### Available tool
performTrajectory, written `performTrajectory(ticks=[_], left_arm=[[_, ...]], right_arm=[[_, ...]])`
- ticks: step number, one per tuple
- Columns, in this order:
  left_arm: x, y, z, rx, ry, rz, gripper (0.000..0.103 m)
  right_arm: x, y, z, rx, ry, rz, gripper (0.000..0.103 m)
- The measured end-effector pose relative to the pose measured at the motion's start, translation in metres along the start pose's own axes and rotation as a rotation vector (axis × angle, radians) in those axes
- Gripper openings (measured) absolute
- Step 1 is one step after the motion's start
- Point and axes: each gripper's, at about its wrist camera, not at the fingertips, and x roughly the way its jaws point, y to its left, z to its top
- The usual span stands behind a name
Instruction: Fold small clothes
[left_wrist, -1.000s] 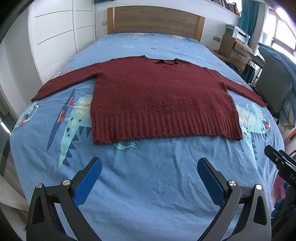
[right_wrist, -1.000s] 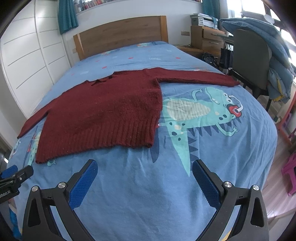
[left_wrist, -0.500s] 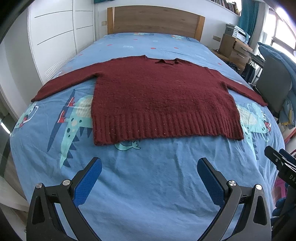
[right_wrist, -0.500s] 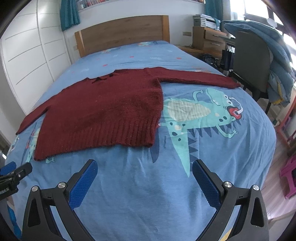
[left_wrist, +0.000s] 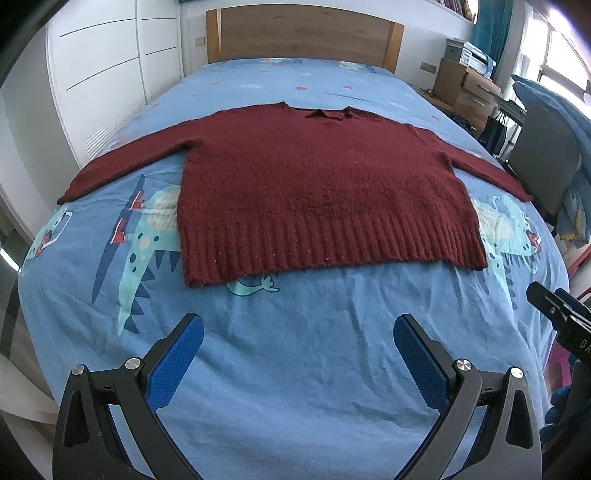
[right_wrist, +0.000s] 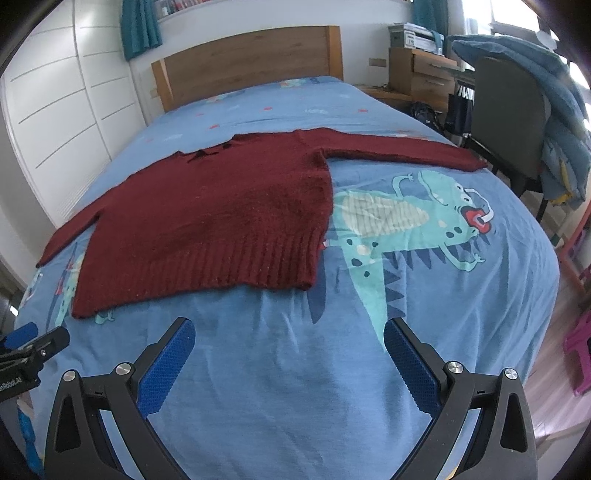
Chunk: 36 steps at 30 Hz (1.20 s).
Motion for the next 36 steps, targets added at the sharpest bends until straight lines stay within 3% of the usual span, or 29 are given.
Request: performTrajectory(ticks=[14, 22, 30, 36], left_arm=[[0.004, -0.002, 0.019, 0.030, 0.025, 0.019, 0.101], [0.014, 0.003, 0.035, 0.051, 0.041, 0.067, 0.101], [0.025, 0.014, 0.062, 0.041, 0.045, 0.103, 0.101], [0.011, 0.034, 0.107, 0.002, -0.028, 0.140, 0.101]], right_arm=[[0.007, -0.011, 0.017, 0.030, 0.001, 0.015, 0.102], [0.020, -0.018, 0.039, 0.041, 0.003, 0.023, 0.102], [0.040, -0.043, 0.081, 0.061, -0.028, 0.002, 0.102], [0.048, -0.072, 0.124, 0.086, -0.091, -0.019, 0.102]])
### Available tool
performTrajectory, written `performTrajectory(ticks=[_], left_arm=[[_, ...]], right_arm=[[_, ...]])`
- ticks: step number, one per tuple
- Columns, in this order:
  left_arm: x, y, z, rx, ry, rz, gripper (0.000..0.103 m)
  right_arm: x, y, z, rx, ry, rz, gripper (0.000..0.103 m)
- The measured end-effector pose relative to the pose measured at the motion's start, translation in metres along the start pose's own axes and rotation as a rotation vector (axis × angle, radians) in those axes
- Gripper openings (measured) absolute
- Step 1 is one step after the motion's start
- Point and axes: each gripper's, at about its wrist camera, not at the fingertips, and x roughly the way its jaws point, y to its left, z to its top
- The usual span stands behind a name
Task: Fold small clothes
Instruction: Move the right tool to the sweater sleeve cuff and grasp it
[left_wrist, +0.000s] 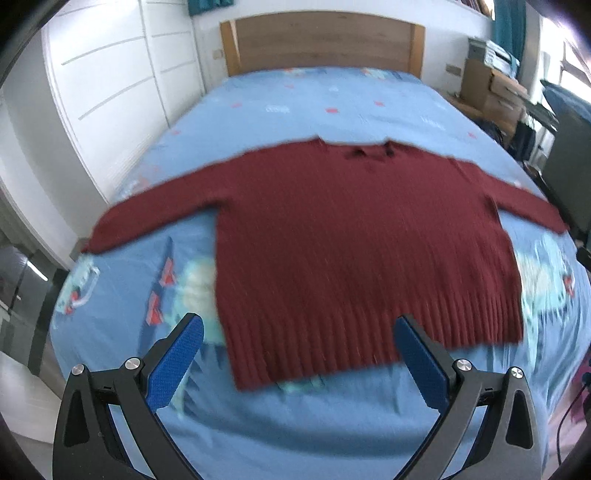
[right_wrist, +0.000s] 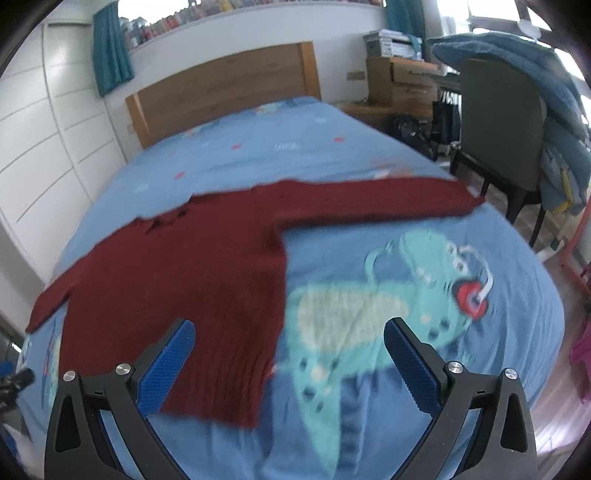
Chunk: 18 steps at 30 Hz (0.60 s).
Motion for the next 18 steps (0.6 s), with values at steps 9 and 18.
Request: performTrajectory(ticks=[9, 18], left_arm=[[0.006, 0.035, 0.044, -0.077, -0.049, 0.102, 0.101], [0.034, 0.061, 0.042, -0.166, 0.016, 0.159, 0.101]], right_arm=[[0.047, -0.052, 0.050, 0.069, -0.007, -0.024, 0.102], [0.134, -0.129, 0.071, 0.250, 0.118, -0.009, 0.102]])
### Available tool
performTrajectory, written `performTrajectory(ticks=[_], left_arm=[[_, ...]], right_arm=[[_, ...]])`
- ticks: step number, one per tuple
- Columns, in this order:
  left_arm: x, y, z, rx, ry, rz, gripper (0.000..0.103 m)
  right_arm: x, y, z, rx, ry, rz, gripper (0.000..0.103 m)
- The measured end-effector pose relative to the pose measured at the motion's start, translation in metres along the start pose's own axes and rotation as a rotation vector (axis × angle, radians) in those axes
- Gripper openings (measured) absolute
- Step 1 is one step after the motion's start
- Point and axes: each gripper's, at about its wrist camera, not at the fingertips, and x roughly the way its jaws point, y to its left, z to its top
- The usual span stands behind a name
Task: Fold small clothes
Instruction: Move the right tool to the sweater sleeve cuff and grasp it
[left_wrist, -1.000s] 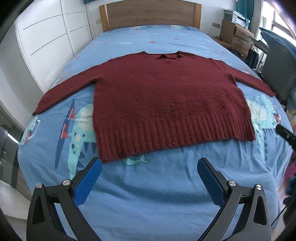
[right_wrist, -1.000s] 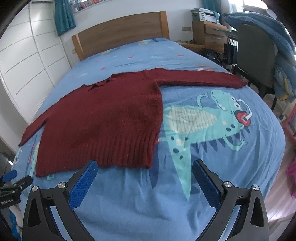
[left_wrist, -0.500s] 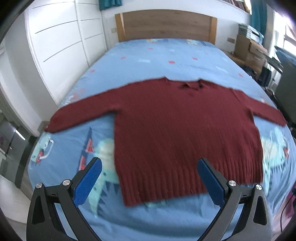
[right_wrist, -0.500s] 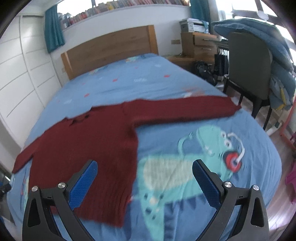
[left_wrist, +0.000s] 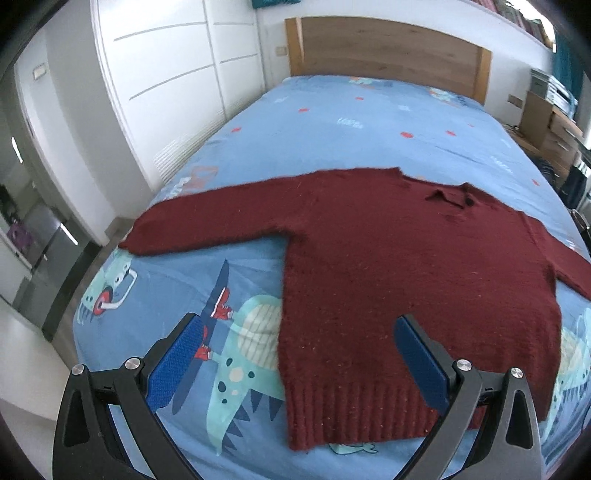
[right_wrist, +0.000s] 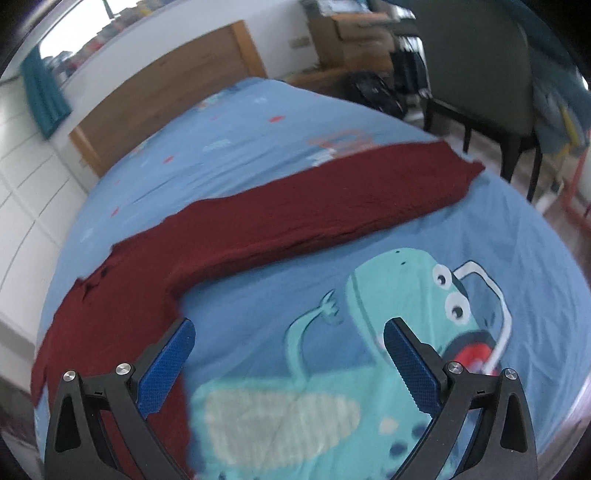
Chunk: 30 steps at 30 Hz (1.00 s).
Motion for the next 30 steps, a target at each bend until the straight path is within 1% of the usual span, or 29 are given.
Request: performTrajectory(ticks=[3, 5, 7, 9, 10, 13, 17, 20, 22, 23, 25, 26, 28, 29, 30], left_arm=[[0.011, 0.001, -0.002, -0.009, 0.031, 0.018, 0.101], [0.018, 0.002, -0.003, -0.012, 0.048, 0.026, 0.101], [0.025, 0.004, -0.004, -0.014, 0.061, 0.037, 0.101], [0.032, 0.007, -0.006, -0.020, 0.076, 0.049, 0.101], [0.034, 0.009, -0.006, -0.023, 0.081, 0.052, 0.101], [0.042, 0.014, -0.008, -0.030, 0.098, 0.073, 0.101], [0.051, 0.022, -0.011, -0.046, 0.118, 0.095, 0.101], [0.057, 0.026, -0.014, -0.054, 0.134, 0.106, 0.101], [0.061, 0.026, -0.016, -0.051, 0.142, 0.110, 0.101], [0.062, 0.025, -0.017, -0.049, 0.145, 0.113, 0.101], [0.065, 0.024, -0.018, -0.047, 0.152, 0.112, 0.101], [0.066, 0.024, -0.018, -0.047, 0.155, 0.111, 0.101], [0.069, 0.023, -0.018, -0.047, 0.158, 0.106, 0.101], [0.070, 0.022, -0.018, -0.047, 0.158, 0.104, 0.101], [0.070, 0.022, -0.019, -0.046, 0.159, 0.102, 0.101]], right_arm=[[0.024, -0.019, 0.016, 0.058, 0.014, 0.004, 0.102], [0.042, -0.032, 0.028, 0.105, 0.022, 0.005, 0.098], [0.055, -0.042, 0.037, 0.141, 0.030, 0.010, 0.090], [0.070, -0.055, 0.046, 0.195, 0.036, 0.008, 0.086], [0.075, -0.062, 0.049, 0.222, 0.034, 0.006, 0.085], [0.086, -0.083, 0.060, 0.290, 0.003, -0.015, 0.084], [0.091, -0.106, 0.077, 0.377, -0.054, -0.001, 0.080], [0.094, -0.126, 0.085, 0.459, -0.096, 0.025, 0.066], [0.096, -0.137, 0.087, 0.510, -0.116, 0.042, 0.052], [0.098, -0.145, 0.088, 0.546, -0.129, 0.057, 0.049], [0.099, -0.152, 0.091, 0.582, -0.139, 0.073, 0.037], [0.100, -0.156, 0.093, 0.595, -0.142, 0.078, 0.034], [0.101, -0.160, 0.098, 0.612, -0.143, 0.089, 0.017], [0.101, -0.161, 0.099, 0.616, -0.142, 0.093, 0.013], [0.101, -0.162, 0.102, 0.615, -0.141, 0.098, 0.012]])
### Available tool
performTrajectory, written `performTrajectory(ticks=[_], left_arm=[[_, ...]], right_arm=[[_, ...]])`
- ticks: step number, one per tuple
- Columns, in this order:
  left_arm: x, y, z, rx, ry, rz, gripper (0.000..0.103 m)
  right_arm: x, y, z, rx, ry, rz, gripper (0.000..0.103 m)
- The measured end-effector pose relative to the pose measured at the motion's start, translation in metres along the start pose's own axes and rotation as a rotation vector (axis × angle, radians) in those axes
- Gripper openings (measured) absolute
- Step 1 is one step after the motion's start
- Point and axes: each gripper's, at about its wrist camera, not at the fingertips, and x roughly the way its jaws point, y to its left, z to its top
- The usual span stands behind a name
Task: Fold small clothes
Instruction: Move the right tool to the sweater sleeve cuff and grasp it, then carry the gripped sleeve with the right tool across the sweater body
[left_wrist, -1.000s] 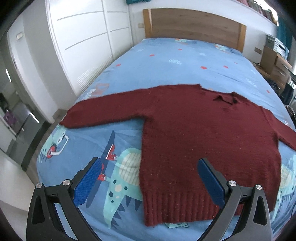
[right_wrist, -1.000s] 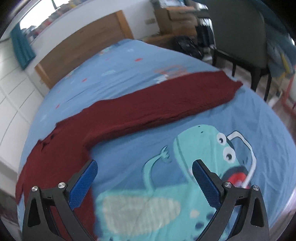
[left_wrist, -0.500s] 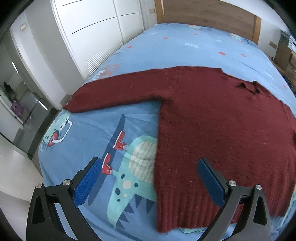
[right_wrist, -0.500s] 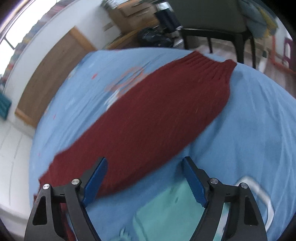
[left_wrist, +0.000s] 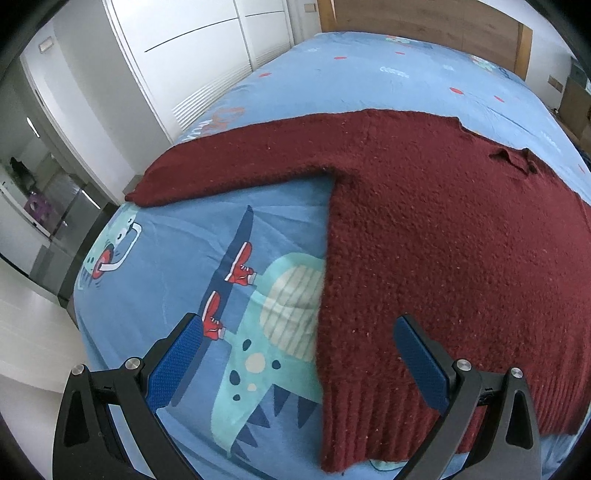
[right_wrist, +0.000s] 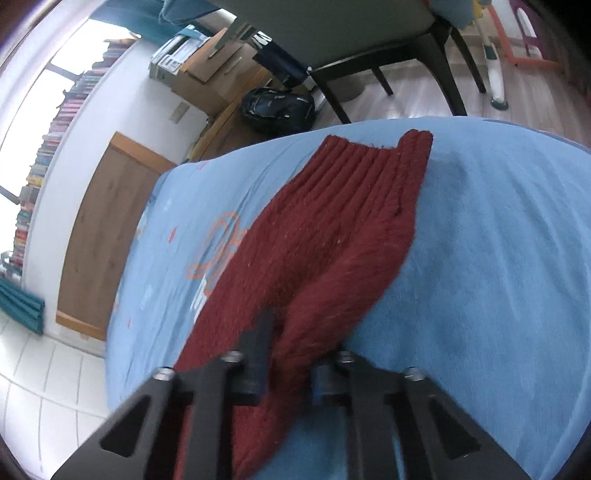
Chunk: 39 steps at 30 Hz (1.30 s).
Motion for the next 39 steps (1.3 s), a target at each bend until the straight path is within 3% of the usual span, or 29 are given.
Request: performTrajectory(ticks=[9, 16, 25, 39], left_arm=[[0.007, -0.001, -0.006, -0.034, 0.020, -0.052, 0.101], [0.006, 0.008, -0.009, -0.071, 0.026, -0.095, 0.101], [-0.002, 0.045, -0.015, -0.135, 0.003, -0.118, 0.101], [0.000, 0.102, -0.030, -0.231, 0.001, -0.129, 0.101]], right_arm=[[-0.005, 0.032, 0.001, -0.099, 0.022, 0.061, 0.010], [-0.005, 0.084, -0.021, -0.132, 0.096, 0.201, 0.010], [0.011, 0.181, -0.089, -0.217, 0.252, 0.328, 0.010], [0.038, 0.349, -0.243, -0.432, 0.503, 0.515, 0.010]])
